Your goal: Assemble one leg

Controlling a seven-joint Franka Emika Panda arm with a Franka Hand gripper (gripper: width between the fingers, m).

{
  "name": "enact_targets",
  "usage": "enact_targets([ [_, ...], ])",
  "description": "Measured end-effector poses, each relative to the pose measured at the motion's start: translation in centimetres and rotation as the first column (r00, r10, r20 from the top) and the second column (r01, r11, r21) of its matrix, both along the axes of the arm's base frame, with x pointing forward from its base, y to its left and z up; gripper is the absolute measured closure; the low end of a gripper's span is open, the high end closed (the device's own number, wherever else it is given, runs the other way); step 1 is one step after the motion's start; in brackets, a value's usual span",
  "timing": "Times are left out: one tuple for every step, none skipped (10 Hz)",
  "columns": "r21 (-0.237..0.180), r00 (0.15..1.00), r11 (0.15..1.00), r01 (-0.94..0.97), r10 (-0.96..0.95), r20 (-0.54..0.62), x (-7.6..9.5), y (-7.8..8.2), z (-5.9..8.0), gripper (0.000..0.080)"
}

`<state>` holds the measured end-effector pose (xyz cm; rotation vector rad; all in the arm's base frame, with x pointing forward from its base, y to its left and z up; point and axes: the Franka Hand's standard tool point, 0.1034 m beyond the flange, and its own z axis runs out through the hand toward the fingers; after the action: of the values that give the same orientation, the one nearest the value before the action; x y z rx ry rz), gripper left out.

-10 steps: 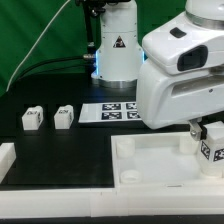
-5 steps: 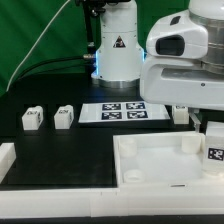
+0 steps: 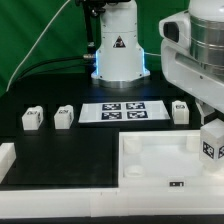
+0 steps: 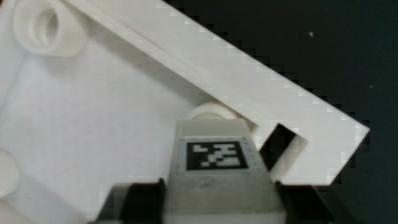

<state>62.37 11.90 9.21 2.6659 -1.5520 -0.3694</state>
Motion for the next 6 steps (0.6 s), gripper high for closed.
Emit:
enact_targets([
  [-0.005,0.999,0.999,0.045,-0.045,-0.005,-0.03,0.22,0.01,0.0380],
  [0.000,0.999,0.999,0.049,-0.049,-0.006,-0.06,0.40,0.02,0.0380],
  [0.001,0.999,0.999,0.043,-0.043,-0.006,-0.07,0.44,0.01,0.0244],
  [0.002,0.999,0.999,0.038,-0.038,-0.005,-0.07,0.46,0.01,0.0179],
  [0.014,1.000,1.000,-0.013,0.013,-0.001,-0.08,0.47,-0.01,0.0179],
  [0.027,0.997,0.997,-0.075,0.075,0.005,-0.11,0.47,-0.07,0.0154],
])
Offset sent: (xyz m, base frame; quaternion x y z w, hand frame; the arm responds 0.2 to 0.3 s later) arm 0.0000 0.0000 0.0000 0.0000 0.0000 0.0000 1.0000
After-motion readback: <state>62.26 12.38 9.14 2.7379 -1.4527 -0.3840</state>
